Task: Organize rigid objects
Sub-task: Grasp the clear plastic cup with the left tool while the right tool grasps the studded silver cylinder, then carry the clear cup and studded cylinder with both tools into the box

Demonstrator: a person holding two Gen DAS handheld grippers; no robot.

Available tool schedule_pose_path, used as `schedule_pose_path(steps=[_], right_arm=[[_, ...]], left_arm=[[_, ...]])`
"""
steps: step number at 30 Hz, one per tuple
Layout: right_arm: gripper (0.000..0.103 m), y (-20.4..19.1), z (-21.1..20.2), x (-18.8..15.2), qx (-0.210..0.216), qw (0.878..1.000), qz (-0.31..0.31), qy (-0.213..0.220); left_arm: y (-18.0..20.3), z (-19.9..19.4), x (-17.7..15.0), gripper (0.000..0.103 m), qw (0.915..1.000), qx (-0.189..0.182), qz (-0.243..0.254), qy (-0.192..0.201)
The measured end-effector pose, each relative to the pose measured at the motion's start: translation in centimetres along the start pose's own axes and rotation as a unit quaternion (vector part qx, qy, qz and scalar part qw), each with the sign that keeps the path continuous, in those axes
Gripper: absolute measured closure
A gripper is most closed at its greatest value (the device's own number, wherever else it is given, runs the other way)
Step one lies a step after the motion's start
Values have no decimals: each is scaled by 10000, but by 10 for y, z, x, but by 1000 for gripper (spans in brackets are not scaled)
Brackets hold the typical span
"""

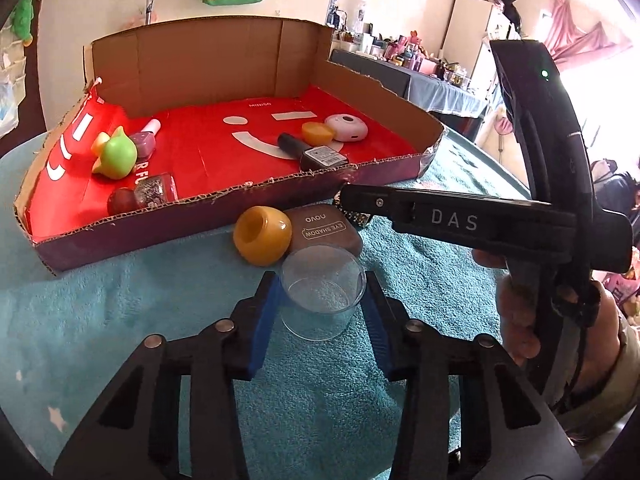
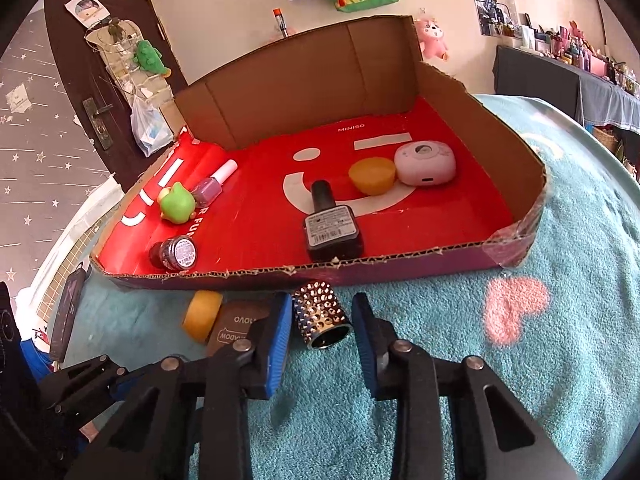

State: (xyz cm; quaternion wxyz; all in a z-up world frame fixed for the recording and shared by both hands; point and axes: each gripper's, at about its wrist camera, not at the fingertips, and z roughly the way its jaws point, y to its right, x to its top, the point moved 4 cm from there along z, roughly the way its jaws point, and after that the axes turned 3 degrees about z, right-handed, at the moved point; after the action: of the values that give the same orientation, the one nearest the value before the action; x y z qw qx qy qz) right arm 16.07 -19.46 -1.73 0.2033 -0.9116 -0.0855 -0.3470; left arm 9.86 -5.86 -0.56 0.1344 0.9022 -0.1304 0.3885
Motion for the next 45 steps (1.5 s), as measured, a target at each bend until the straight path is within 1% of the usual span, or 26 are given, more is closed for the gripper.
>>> schedule_pose_path(steps=[9, 13, 17, 22, 24, 27, 30, 37, 45], right_arm=[[74, -2, -18, -2, 75, 9999, 6, 130], [74, -4, -21, -6, -89, 9998, -125, 139], [74, -3, -19, -13, -234, 9994, -249, 83], [74, -5, -14, -15, -307, 9988, -366, 80], [73, -7, -12, -15, -322, 9986, -419, 68], [74, -6, -3, -19, -279, 9988, -384, -66], [76, -6, -2, -21, -334, 9985, -436, -22], [76, -4, -14, -17, -201, 9993, -311, 89], [76, -19, -31, -12, 265, 9990, -320, 146]], left_arm=[[-11, -11, 0, 63, 9998, 81, -145, 99], [-15, -12, -1, 64, 9997, 131, -198, 90], [-19, -12, -1, 64, 9995, 182, -238, 89], [-25, -7, -5, 64, 9990, 303, -324, -1], [-29, -3, -7, 63, 9987, 288, -408, -56], [-31, -3, -7, 63, 9987, 250, -446, -38], [-32, -4, -7, 63, 9986, 258, -451, -20], [-33, -13, -3, 63, 9986, 281, -429, 120], [-34, -25, 6, 64, 9983, 305, -392, 303]])
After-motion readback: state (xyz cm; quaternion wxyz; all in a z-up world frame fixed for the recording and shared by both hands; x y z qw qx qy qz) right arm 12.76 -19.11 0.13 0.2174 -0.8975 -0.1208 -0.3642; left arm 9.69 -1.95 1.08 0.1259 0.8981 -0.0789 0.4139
